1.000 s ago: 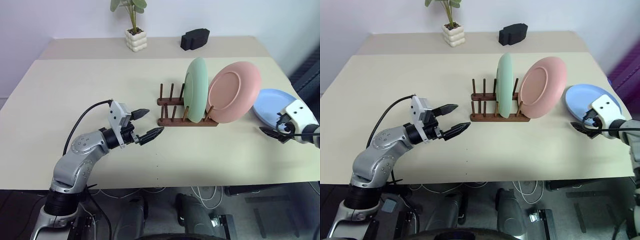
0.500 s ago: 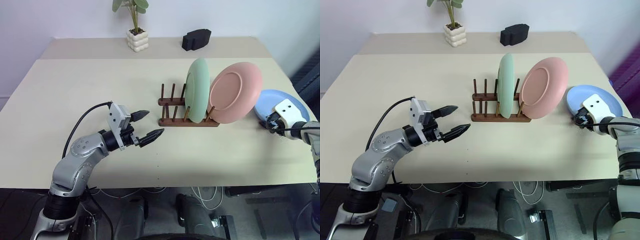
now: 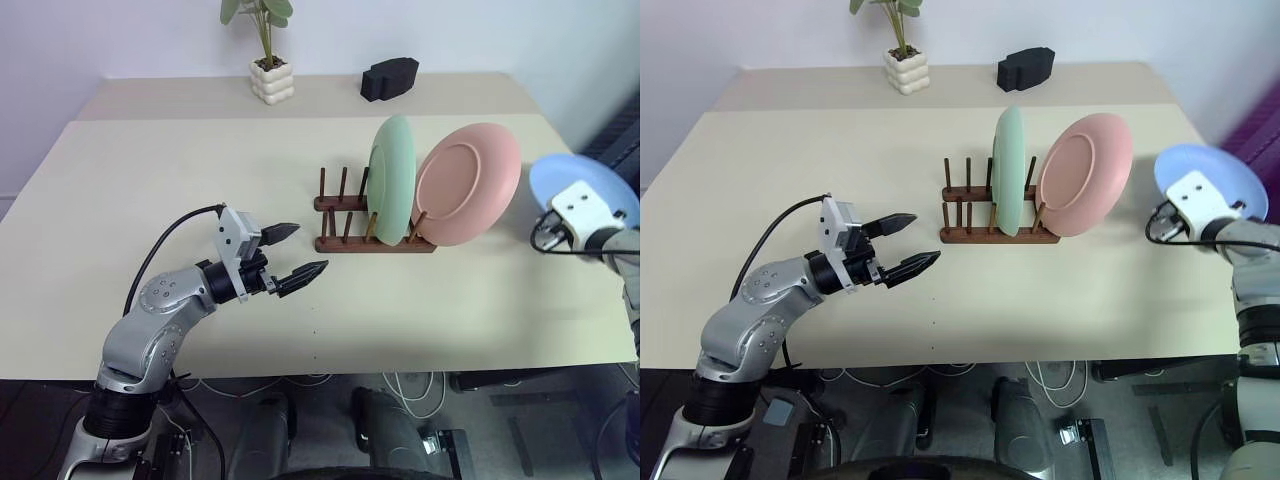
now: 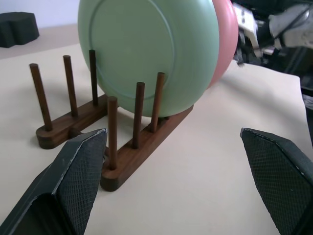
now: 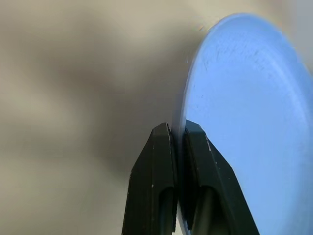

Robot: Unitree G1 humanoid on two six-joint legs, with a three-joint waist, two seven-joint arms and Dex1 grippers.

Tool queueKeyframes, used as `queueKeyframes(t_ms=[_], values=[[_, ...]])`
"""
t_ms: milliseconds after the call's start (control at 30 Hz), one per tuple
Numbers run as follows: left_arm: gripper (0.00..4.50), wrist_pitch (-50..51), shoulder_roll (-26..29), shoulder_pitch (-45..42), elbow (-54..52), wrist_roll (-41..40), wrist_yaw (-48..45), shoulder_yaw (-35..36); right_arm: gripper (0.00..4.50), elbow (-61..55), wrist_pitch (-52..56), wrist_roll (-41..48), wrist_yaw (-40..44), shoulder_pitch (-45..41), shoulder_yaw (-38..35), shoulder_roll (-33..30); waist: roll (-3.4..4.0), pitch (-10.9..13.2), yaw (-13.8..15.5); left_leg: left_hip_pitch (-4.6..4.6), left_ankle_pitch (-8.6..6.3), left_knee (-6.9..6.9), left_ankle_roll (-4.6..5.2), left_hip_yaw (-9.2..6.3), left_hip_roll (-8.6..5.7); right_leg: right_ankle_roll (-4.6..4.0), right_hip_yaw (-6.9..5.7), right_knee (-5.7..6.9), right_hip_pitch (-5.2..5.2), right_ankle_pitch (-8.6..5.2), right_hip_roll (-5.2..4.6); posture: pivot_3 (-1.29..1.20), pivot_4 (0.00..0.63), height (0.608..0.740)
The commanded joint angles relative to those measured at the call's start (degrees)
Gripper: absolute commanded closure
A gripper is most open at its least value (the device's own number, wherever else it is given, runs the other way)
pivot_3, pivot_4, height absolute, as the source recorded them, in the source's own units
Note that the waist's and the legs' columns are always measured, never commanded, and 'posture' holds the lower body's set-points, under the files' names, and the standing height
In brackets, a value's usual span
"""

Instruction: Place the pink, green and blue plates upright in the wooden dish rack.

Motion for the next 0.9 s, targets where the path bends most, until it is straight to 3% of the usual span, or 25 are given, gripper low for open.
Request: queueKeyframes(t_ms=[33, 233, 300, 433, 600, 900], values=[[0.00, -1.5, -0.6, -1.0, -0.1, 0.7, 0.5, 0.1, 4.44, -6.2, -4.3, -4.3, -5.8, -7.6, -1.6, -3.6, 0.04, 0.0, 0.0, 0.02, 0.00, -0.02, 0.00, 0.01, 0.00, 0.00, 0.00, 0.00, 0.00, 0.00, 0.01, 0.00, 0.150, 0.735], [0.00, -2.6, -1.4, -1.2, 0.6, 1.4, 1.4, 0.8, 4.44, -9.9, -10.7, -8.4, -8.6, -17.5, 0.5, -2.9, 0.01, 0.0, 0.3, -0.03, 0.00, -0.02, 0.00, 0.00, 0.01, 0.00, 0.00, -0.05, -0.01, 0.00, 0.02, 0.00, 0.150, 0.735], [0.00, -3.0, -1.4, -1.0, 0.9, 1.7, 1.9, 1.5, 4.44, -13.4, -12.5, -5.8, -6.1, -20.0, 1.0, -0.2, 0.01, 0.0, 0.3, -0.06, 0.00, -0.02, 0.00, -0.01, 0.00, 0.00, 0.00, -0.07, -0.01, 0.00, 0.02, 0.00, 0.150, 0.735], [0.00, -3.9, -0.9, -0.8, 1.6, 2.1, 2.8, 3.1, 4.44, -24.7, -7.6, 7.8, 3.8, -20.4, 0.6, 8.0, 0.02, 0.0, -0.2, 0.01, 0.00, -0.06, 0.01, -0.01, 0.06, 0.16, 0.01, -0.03, -0.01, 0.10, 0.06, 0.00, 0.150, 0.735], [0.00, -4.6, 0.4, -0.1, 2.3, 2.3, 3.1, 5.3, 4.44, -40.4, 5.6, 25.0, 8.1, -18.9, -0.1, 18.2, 0.02, 0.0, 0.4, 0.00, 0.00, -0.04, 0.01, -0.12, 0.12, 0.19, -0.02, 0.09, -0.04, 0.11, 0.07, 0.00, 0.150, 0.735], [0.00, -4.5, 1.4, 1.0, 2.0, 2.2, 3.4, 7.2, 4.44, -57.9, 26.7, 49.6, -1.8, -16.2, -1.0, 32.8, 0.01, 0.0, 0.3, -0.05, 0.00, 0.01, 0.01, -0.32, 0.16, 0.16, -0.09, 0.14, -0.05, 0.09, 0.02, 0.00, 0.150, 0.735]])
